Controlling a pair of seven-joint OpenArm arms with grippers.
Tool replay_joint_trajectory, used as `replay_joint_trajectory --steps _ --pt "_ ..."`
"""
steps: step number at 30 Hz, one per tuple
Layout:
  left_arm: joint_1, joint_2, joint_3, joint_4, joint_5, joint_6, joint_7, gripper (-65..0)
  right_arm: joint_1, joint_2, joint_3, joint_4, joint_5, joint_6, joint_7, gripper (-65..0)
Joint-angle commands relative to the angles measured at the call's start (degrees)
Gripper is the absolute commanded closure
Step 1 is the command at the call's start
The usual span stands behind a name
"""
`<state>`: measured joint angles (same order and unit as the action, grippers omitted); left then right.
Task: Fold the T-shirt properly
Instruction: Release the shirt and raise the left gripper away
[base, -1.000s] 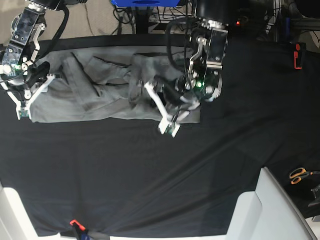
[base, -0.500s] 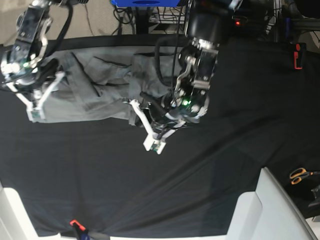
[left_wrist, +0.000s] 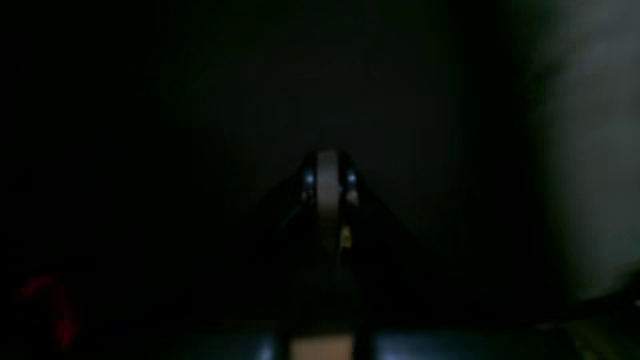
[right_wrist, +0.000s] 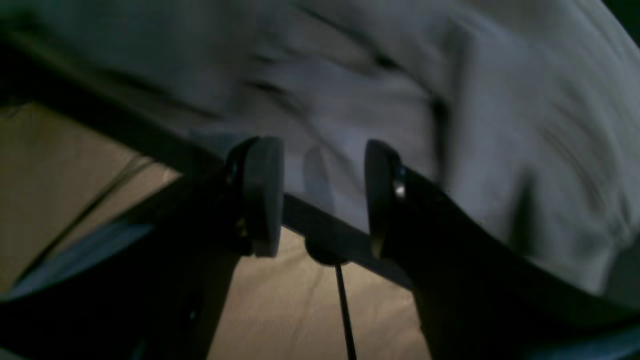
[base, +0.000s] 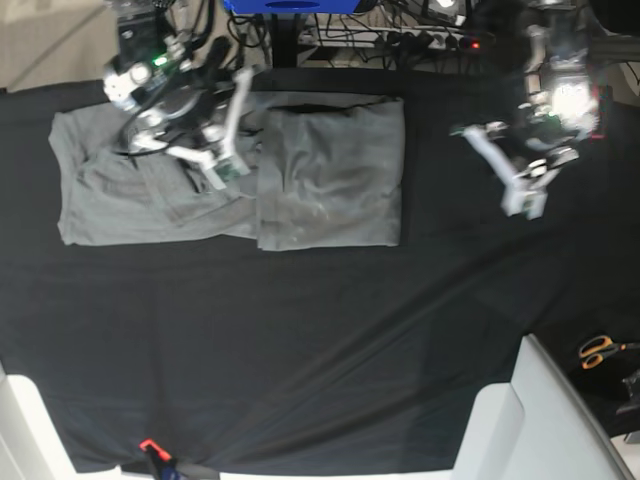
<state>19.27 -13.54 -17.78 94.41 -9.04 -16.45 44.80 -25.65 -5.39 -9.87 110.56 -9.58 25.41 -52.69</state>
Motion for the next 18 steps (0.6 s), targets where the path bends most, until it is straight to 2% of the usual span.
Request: replay_joint_trajectory --steps 1,4,6,8,12,18 --pt "0.6 -1.2 -1.4 0.1 -0.2 0.1 -2.8 0.0 -0.1 -0.2 -1.2 1.0 1.9 0.0 0.6 -26.6" --pt "4.0 -3.0 -4.6 -1.7 -0.2 0.1 -8.7 0.0 0.3 0.2 -2.6 0.8 6.2 0.0 0.6 -35.4" --pt "6.0 -3.3 -5.5 -2.9 -0.2 0.1 -12.6 0.0 0.8 0.3 -2.9 -0.5 7.1 0.0 0.6 -43.2" --pt "7.2 -3.3 -5.2 -4.1 0.0 0.1 -15.2 0.0 1.7 0.5 -4.6 -2.6 6.9 0.0 0.6 -46.8" --pt "7.6 -2.9 -4.9 -6.1 0.2 0.1 -16.1 0.0 3.6 2.4 -9.9 -8.5 6.9 -0.2 2.3 -46.5" --pt "7.8 -2.8 -4.9 -6.5 -0.2 0.1 -16.1 0.0 4.1 2.4 -10.0 -13.2 6.9 -0.3 6.8 -46.5"
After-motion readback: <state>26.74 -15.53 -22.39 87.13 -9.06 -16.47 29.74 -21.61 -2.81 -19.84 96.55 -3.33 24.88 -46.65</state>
